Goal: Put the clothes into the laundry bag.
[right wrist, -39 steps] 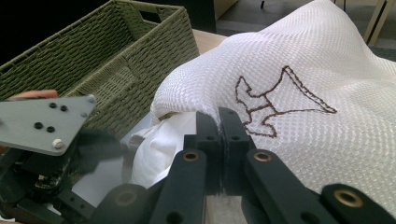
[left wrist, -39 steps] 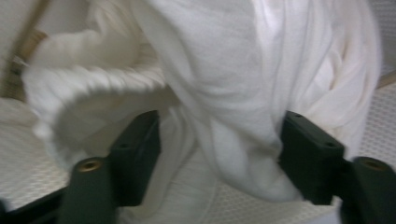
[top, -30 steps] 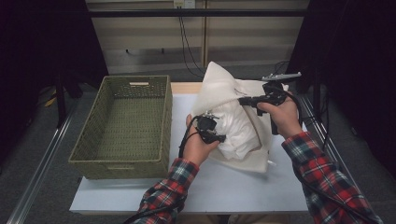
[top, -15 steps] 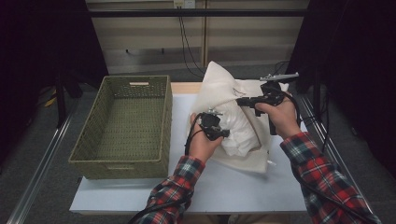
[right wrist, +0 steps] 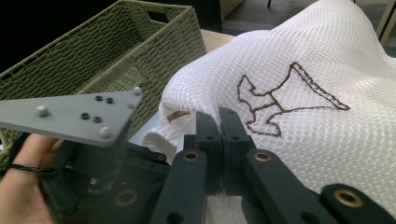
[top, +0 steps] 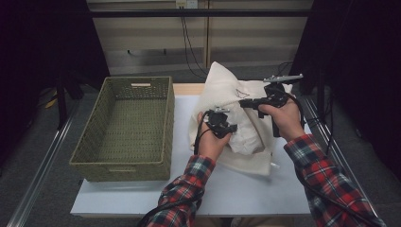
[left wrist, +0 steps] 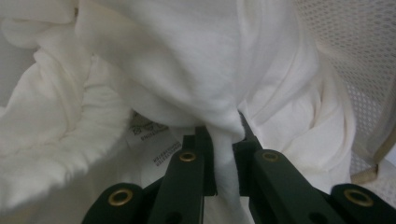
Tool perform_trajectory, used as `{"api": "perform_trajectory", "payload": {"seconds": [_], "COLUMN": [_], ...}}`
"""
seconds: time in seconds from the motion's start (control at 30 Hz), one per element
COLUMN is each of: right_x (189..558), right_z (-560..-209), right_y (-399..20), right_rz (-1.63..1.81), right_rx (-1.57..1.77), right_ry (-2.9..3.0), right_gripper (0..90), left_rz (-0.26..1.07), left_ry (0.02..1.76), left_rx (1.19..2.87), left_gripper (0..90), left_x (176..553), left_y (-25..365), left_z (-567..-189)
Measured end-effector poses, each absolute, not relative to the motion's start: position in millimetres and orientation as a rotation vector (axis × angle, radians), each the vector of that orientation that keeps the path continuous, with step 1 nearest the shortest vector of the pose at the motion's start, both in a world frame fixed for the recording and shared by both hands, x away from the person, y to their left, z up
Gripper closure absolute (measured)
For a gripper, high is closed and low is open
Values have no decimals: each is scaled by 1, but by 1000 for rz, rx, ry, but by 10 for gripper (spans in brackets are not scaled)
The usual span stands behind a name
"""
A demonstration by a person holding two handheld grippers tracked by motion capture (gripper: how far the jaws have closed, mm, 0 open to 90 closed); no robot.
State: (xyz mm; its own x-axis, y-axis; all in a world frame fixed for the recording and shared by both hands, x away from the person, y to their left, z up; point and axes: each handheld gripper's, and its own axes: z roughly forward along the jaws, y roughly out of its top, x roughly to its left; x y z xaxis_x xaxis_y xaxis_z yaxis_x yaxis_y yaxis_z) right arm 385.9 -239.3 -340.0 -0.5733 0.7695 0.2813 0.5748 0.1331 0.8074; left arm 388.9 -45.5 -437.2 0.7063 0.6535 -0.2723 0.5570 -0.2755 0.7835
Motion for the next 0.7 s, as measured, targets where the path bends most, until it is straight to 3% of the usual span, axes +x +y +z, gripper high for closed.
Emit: {"api": "perform_trajectory", "payload": {"seconds": [0.23,0.4,0.5,0.6,0.7], "right_x": [386,386,386,386,386], "right_z": [-341,-341,-341,-341,-342], "right_y": [-237,-239,-240,-241,-242], "right_rz": [1414,1409,1406,1401,1398], "right_rx": [1330,1328,1332,1331,1336], "right_ry": [2208,2207,2203,2203,2205], "right_gripper": [891,892,891,892,891], "left_rz": [117,84,106,156,201], "left_ry": [931,949,949,945,938], "left_rx": [1944,1970,1999,2022,2056], "left_gripper": [848,783,655,453,313], "left_x": [391,390,387,383,381], "left_y": [-51,-45,-42,-36,-30], "left_z": [-442,-439,-433,-427,-423]}}
